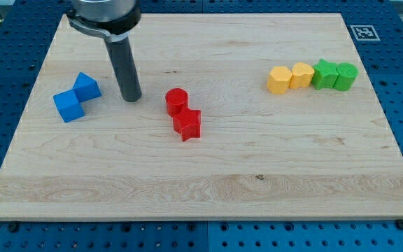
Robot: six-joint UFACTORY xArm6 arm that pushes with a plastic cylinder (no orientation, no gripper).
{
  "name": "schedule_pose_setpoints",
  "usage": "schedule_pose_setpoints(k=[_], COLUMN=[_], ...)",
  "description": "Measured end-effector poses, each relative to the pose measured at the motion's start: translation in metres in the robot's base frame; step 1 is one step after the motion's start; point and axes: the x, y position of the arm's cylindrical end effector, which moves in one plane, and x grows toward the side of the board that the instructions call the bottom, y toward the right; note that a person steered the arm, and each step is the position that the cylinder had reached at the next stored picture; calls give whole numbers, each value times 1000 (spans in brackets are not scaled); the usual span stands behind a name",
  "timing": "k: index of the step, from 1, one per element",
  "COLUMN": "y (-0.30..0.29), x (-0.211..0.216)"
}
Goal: Separate the red blocks from each other
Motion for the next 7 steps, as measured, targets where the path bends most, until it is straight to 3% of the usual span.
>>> schedule_pose_setpoints(k=[3,7], y=[71,89], x=[35,69])
